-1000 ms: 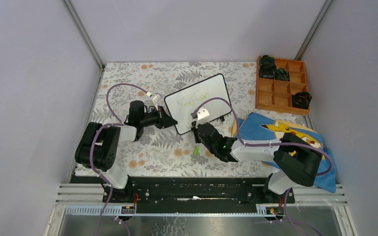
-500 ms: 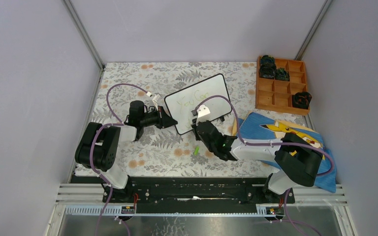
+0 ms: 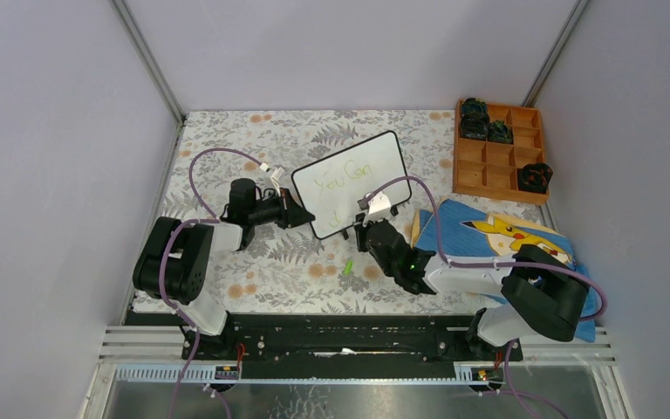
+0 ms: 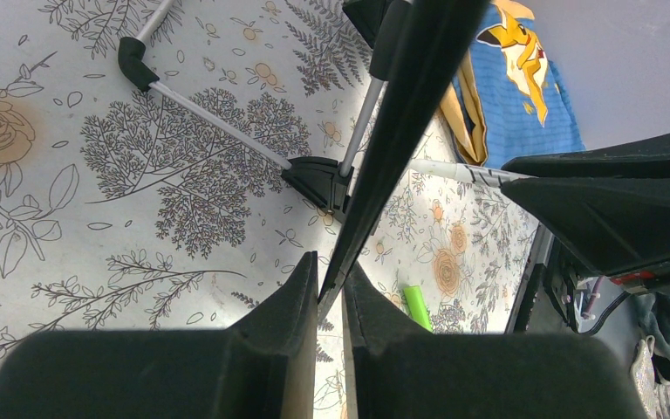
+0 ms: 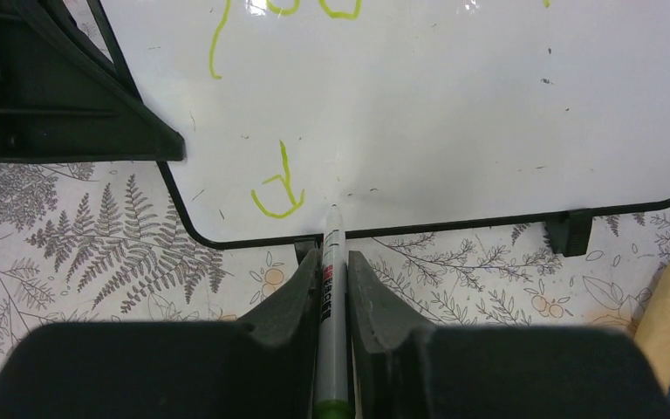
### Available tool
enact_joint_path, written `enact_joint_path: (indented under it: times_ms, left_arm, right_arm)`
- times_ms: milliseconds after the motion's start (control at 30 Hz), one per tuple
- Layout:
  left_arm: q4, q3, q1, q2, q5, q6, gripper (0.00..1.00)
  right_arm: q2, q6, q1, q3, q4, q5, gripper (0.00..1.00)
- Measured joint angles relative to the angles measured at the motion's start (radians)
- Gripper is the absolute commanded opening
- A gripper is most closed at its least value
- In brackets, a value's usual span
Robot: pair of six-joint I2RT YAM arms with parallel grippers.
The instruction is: Write a sentence on the whiteboard
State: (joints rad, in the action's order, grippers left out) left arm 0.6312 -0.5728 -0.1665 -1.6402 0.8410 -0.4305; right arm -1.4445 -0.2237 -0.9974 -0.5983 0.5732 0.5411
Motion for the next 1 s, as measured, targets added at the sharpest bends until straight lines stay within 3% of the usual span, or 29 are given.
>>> enact_joint_path:
  times_ms: [367,1000]
  left_arm:
    - [-0.003,-0.003,-0.003,0.000,0.000,0.000,0.00]
    - [-0.003,-0.004,-0.003,0.000,0.000,0.000,0.00]
  right_arm:
    - [0.003,-0.023,0.003,0.031,0.146,-0.008,0.00]
    - [-0.042,-0.035,0.005,0.006,0.133,-0.011,0.00]
